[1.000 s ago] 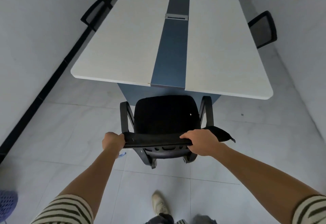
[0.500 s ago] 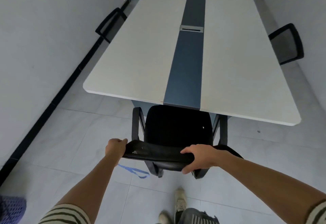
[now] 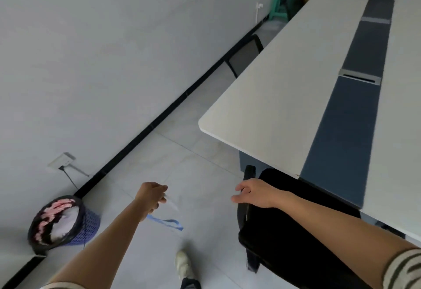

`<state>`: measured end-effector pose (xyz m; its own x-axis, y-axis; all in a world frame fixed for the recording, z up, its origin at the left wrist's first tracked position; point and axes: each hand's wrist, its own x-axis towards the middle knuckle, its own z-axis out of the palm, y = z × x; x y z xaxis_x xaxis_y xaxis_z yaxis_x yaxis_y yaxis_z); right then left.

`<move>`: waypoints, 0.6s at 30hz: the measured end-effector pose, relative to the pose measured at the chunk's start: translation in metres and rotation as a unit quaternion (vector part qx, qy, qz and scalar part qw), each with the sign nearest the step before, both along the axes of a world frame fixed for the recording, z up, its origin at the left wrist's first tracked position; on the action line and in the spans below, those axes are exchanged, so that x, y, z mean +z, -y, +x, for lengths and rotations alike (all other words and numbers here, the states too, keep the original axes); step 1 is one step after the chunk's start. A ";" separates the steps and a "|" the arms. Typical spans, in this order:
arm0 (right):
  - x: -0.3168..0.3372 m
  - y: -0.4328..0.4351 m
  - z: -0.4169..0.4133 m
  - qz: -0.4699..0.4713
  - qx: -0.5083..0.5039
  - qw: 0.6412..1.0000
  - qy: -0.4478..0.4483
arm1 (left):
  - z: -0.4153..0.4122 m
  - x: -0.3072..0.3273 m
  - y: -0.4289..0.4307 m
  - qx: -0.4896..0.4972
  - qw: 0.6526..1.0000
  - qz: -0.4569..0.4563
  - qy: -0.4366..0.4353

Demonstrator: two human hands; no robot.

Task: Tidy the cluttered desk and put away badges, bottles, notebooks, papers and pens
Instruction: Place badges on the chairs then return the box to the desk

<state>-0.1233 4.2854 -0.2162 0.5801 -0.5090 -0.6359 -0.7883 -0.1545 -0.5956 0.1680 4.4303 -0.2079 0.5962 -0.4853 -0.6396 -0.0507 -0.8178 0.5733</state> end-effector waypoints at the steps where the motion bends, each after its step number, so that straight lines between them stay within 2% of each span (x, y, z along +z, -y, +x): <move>1: -0.002 0.007 0.018 -0.005 -0.003 1.000 -0.002 | 0.017 -0.001 0.000 0.003 1.000 0.000 -0.002; 10: -0.012 0.055 0.213 -0.031 -0.059 0.998 0.013 | 0.200 0.026 0.042 -0.038 0.999 0.010 0.020; 18: -0.010 0.133 0.274 -0.060 -0.102 0.993 0.007 | 0.281 0.028 0.147 -0.087 0.996 -0.016 0.010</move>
